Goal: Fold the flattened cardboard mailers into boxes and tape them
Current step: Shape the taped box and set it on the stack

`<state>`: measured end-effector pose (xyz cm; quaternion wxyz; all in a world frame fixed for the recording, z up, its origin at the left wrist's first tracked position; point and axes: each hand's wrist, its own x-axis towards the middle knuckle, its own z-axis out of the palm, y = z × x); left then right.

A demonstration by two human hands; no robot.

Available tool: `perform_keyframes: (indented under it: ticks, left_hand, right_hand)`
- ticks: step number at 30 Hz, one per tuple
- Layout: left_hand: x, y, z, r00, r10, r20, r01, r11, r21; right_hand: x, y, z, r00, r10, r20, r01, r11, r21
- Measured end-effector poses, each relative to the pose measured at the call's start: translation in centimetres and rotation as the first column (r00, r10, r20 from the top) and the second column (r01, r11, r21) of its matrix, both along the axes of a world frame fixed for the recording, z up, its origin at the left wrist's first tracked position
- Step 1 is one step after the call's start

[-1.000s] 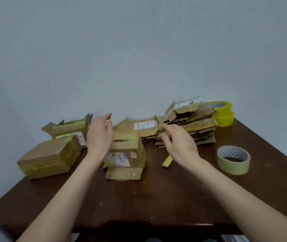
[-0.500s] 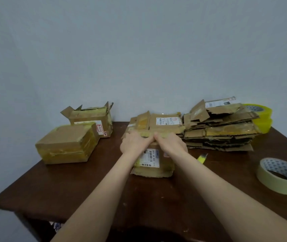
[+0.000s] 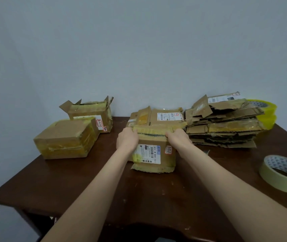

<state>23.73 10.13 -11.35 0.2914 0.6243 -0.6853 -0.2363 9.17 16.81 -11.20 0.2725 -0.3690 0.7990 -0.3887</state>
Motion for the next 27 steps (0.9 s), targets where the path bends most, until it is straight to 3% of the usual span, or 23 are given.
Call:
perform_keyframes:
  ticks: [4,9,13,18,21,27]
  left_hand:
    - [0.1,1.3,0.0,0.982,-0.081,-0.173,0.094,0.993,0.071]
    - [0.8,3.7,0.0,0.981,-0.015,-0.196,-0.002,0.996,-0.09]
    - [2.2,6.4,1.6,0.882,-0.066,-0.466,-0.032,0.98,-0.199]
    - [5.3,6.8,5.7,0.817,-0.06,-0.574,-0.148,0.94,-0.308]
    - [8.8,5.2,7.4,0.756,-0.042,-0.653,-0.239,0.911,-0.335]
    - [16.6,0.5,7.4,0.742,0.161,-0.651,-0.453,0.836,-0.31]
  right_hand:
    - [0.1,0.7,-0.3,0.993,0.076,0.091,-0.074,0.997,-0.031]
    - [0.4,2.4,-0.3,0.99,0.09,0.106,-0.072,0.984,-0.16]
    - [1.4,3.9,-0.2,0.981,0.145,0.126,-0.097,0.94,-0.327]
    - [4.7,2.8,3.0,0.96,0.096,0.262,0.045,0.872,-0.487]
    - [8.3,0.4,5.0,0.932,0.184,0.311,0.03,0.817,-0.576]
    - [16.6,-5.2,6.7,0.933,0.325,0.151,-0.147,0.732,-0.665]
